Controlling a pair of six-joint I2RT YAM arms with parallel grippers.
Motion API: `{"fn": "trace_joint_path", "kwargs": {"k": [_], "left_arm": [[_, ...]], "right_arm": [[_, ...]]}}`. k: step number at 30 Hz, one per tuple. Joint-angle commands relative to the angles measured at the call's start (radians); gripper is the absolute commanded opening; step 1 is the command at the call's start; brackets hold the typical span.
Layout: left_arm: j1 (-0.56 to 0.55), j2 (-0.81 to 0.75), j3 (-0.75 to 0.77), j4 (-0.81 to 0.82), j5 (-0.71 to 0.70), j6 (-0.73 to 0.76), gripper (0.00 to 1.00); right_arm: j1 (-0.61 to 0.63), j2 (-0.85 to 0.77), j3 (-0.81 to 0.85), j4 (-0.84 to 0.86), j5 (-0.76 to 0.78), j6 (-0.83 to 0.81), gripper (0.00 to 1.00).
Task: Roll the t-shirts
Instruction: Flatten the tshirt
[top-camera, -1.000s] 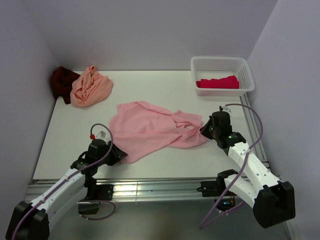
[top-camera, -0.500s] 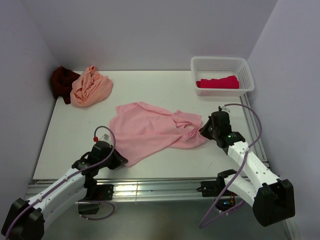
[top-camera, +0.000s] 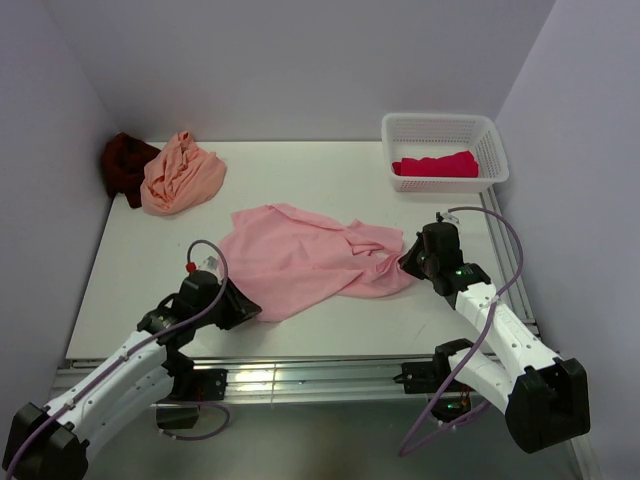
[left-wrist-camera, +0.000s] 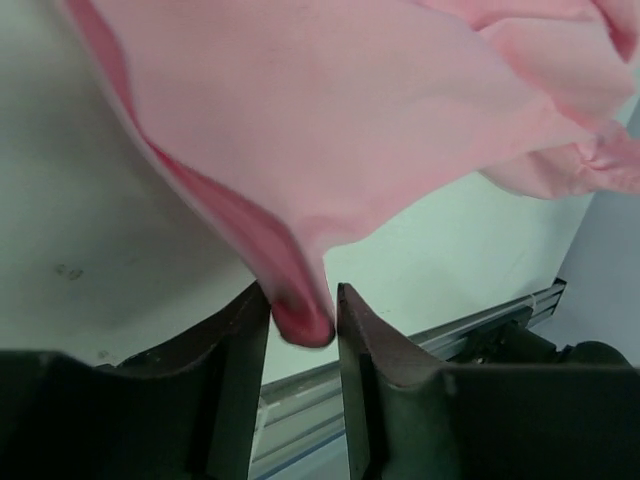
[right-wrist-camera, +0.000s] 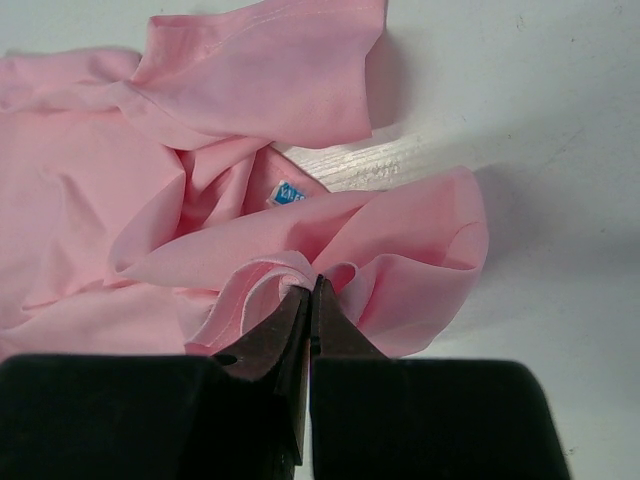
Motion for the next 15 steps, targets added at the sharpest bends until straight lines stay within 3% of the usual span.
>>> {"fn": "trace_joint_path", "kwargs": {"k": [1, 15], "left_arm": [[-0.005, -0.028, 0.069, -0.028, 0.024, -0.003, 0.4], [-0.005, 0.065, -0.021, 0.118, 0.069, 0.017, 0.36]], "right_arm": [[-0.007, -0.005, 0.007, 0.022, -0.002, -0.016, 0.0], [-0.007, -0.01, 0.009, 0.019, -0.015, -0.022, 0.0]]}}
